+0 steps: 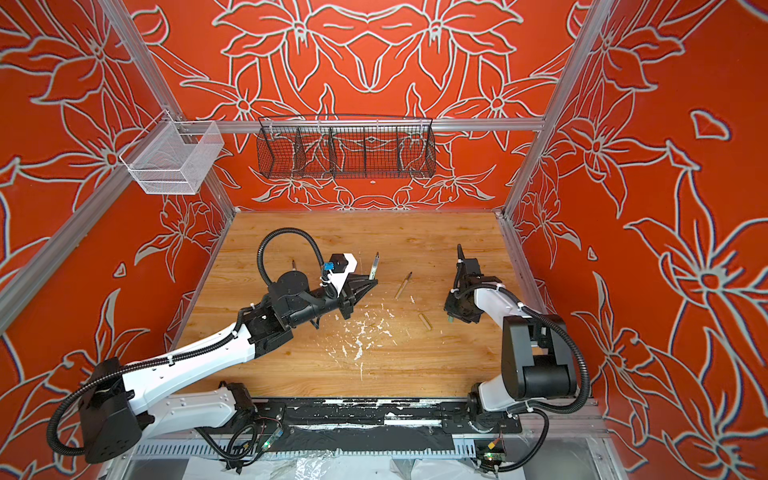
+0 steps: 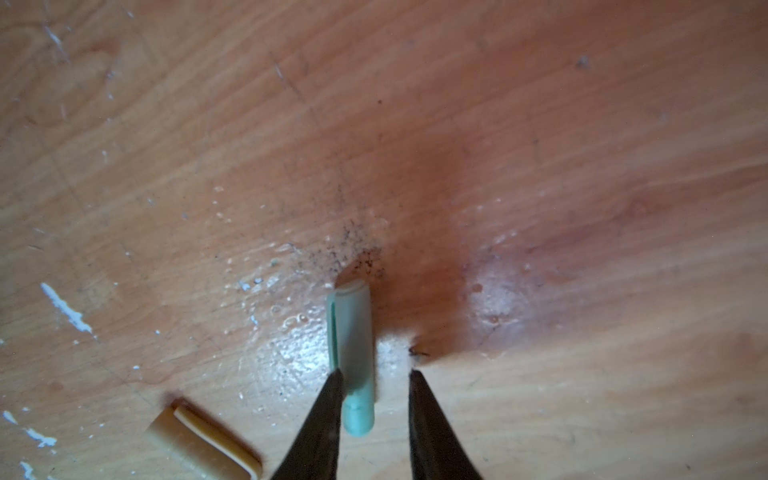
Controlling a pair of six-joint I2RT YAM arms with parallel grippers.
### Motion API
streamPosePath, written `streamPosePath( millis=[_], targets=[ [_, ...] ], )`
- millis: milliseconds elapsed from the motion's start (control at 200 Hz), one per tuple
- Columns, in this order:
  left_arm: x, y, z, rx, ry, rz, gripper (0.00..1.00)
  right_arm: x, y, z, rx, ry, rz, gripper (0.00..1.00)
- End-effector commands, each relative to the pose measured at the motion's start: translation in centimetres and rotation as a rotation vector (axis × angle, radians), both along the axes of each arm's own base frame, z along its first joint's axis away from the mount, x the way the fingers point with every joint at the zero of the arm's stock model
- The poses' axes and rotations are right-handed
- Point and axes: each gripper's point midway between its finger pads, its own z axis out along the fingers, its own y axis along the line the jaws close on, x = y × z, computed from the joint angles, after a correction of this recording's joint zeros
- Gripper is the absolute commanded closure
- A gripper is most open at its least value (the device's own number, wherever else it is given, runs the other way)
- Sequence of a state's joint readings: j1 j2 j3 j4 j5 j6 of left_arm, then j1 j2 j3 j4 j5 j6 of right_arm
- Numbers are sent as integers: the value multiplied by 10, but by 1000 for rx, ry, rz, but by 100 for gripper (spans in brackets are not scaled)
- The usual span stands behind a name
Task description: Insert the pens into the pen caps
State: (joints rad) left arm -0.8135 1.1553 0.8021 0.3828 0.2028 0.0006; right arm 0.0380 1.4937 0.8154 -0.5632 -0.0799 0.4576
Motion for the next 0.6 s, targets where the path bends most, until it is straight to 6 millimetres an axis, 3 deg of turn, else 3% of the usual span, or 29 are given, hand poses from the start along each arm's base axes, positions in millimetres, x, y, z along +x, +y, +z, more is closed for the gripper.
streamPosePath(
  millis=[0,596],
  targets=[
    [-4,-3,5,-6,-19,-14,100,-1,0,-8,7,17,-8,71],
    [-3,-3,2,3,-18,-11,100,2,-1,-18,-2,46,-10,76]
  ],
)
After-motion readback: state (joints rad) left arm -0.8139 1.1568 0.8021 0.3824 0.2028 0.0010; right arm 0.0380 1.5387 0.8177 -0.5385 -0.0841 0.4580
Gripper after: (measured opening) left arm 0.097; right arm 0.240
